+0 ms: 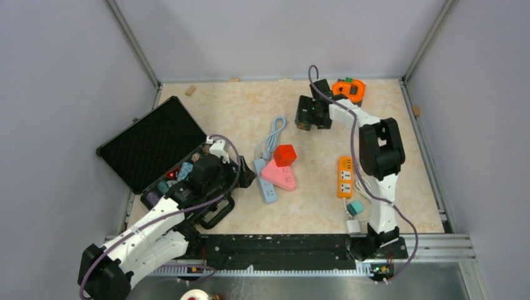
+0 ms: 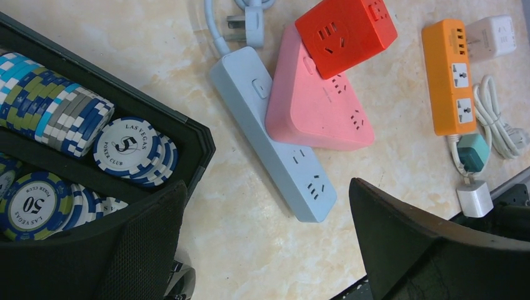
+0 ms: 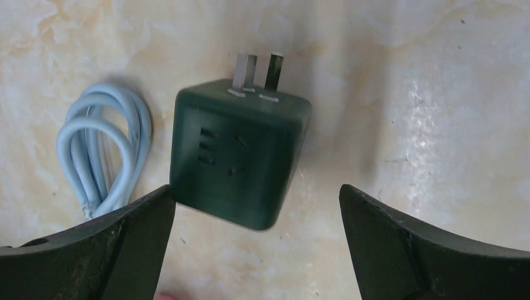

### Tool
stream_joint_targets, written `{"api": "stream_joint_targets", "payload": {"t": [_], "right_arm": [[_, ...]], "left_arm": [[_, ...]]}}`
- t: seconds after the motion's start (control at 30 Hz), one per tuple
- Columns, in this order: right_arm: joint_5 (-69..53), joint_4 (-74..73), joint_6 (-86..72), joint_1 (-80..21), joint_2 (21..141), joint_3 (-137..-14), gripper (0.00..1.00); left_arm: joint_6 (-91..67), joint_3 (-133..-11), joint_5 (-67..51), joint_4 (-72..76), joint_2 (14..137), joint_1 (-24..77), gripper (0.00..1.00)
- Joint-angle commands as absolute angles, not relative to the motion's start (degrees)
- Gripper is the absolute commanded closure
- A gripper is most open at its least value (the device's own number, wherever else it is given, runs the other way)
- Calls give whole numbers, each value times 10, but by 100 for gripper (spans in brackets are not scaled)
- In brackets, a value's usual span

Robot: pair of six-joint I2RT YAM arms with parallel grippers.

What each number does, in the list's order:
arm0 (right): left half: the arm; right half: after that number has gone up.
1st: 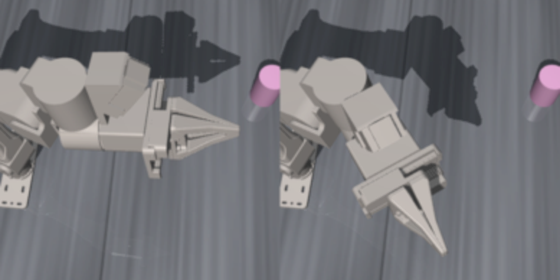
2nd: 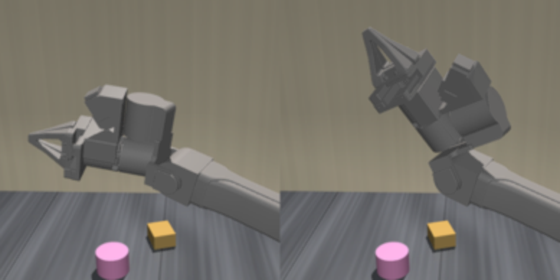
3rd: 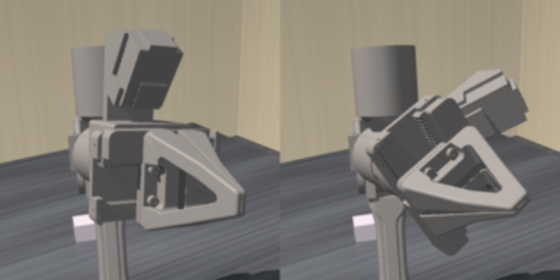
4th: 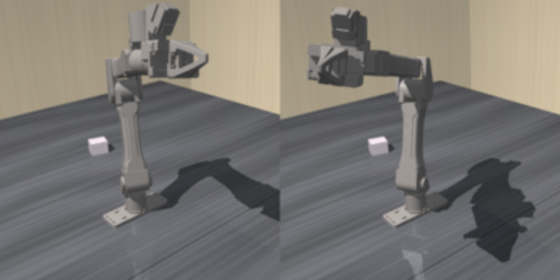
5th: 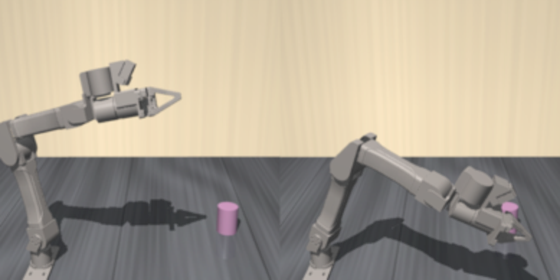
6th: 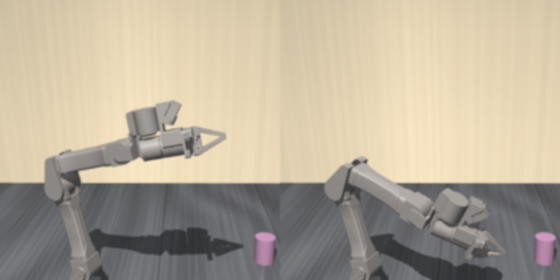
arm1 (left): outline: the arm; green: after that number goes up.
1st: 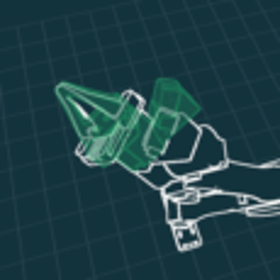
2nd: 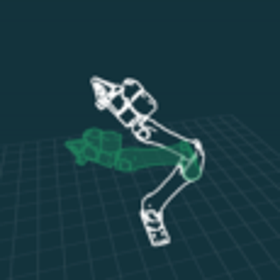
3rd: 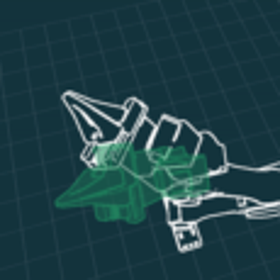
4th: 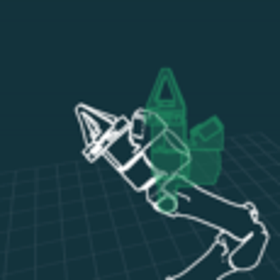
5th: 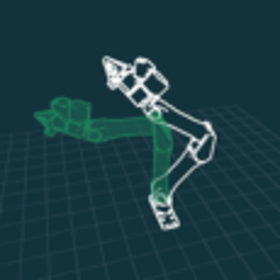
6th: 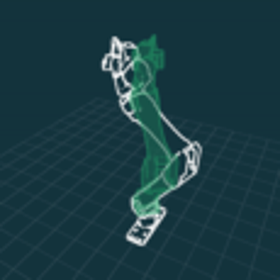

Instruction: Insert the plug

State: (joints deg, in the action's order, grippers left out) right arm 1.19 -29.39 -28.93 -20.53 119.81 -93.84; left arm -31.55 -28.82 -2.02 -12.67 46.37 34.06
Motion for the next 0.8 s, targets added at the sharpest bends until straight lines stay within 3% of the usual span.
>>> {"api": "stream_joint_targets", "payload": {"t": [0.0,0.2,0.27,0.37,0.5,0.6,0.67,0.77], "right_arm": [[18,-288,-314,-217,1235,-998,1],[139,-345,-296,-244,1291,-1073,2],[176,-356,-284,-252,1302,-1089,8],[207,-361,-265,-263,1304,-1092,30],[243,-363,-253,-276,1278,-1065,69],[247,-349,-238,-281,1234,-1017,92],[221,-322,-211,-282,1191,-962,100],[192,-291,-182,-282,1106,-889,100]], "left_arm": [[-299,-285,-6,-119,471,341,1],[-297,-278,-5,-116,478,342,1],[-299,-277,-5,-116,479,342,1],[-301,-278,-6,-117,483,342,1],[-304,-279,-8,-121,485,341,1],[-309,-283,-10,-125,482,341,1],[-312,-287,-11,-132,478,341,1],[-319,-292,-15,-141,465,341,1]]}}
